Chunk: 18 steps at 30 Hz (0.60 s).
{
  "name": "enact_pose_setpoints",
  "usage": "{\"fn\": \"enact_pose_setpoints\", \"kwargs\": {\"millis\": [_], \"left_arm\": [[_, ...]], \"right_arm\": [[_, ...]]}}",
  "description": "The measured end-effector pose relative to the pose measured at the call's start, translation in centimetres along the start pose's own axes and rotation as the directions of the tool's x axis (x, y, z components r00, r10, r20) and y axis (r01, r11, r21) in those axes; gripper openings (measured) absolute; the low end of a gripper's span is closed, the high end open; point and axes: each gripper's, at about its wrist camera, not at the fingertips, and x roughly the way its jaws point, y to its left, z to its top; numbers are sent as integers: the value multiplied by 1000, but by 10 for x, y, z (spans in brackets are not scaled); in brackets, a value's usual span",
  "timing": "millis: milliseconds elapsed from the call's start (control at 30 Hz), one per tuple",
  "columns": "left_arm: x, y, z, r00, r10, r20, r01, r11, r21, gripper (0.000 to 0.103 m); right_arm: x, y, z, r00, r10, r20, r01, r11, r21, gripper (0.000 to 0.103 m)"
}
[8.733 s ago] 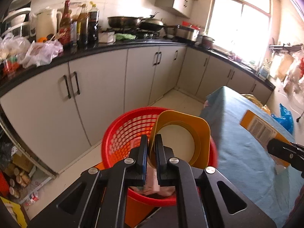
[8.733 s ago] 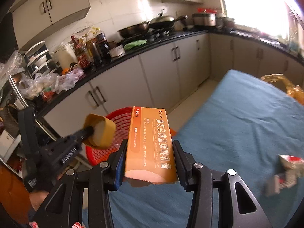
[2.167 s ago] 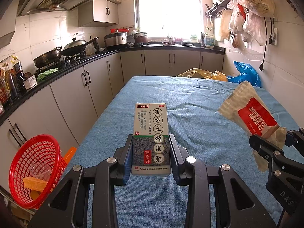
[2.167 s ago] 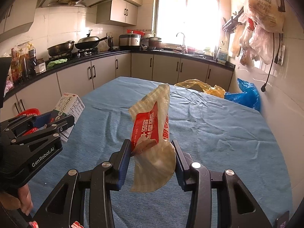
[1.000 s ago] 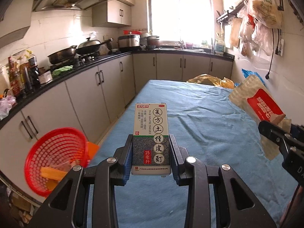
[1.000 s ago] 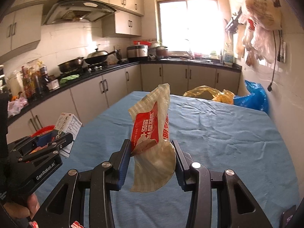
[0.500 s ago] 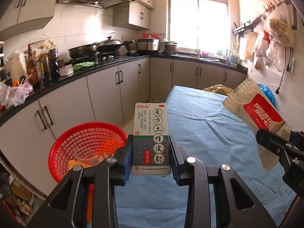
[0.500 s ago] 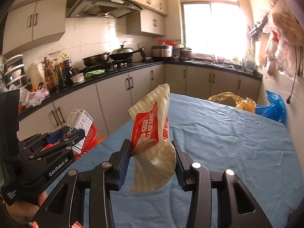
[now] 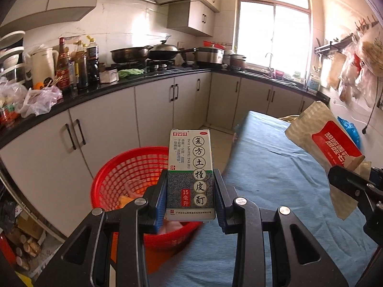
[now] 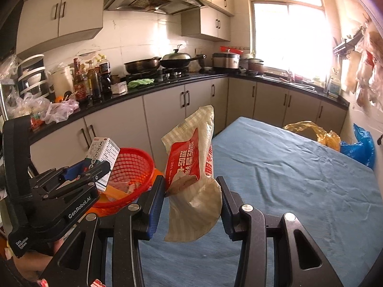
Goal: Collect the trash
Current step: 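Carry both items over the red basket and open both tools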
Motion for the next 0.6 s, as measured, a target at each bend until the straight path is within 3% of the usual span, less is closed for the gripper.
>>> {"fn": "enact_pose_setpoints", "kwargs": {"millis": [600], "left_arm": [[16, 35, -1, 998, 47, -32, -49, 997, -55, 33]], "right_arm": [[39, 24, 11, 993, 95, -71, -95, 995, 0, 46]]}}
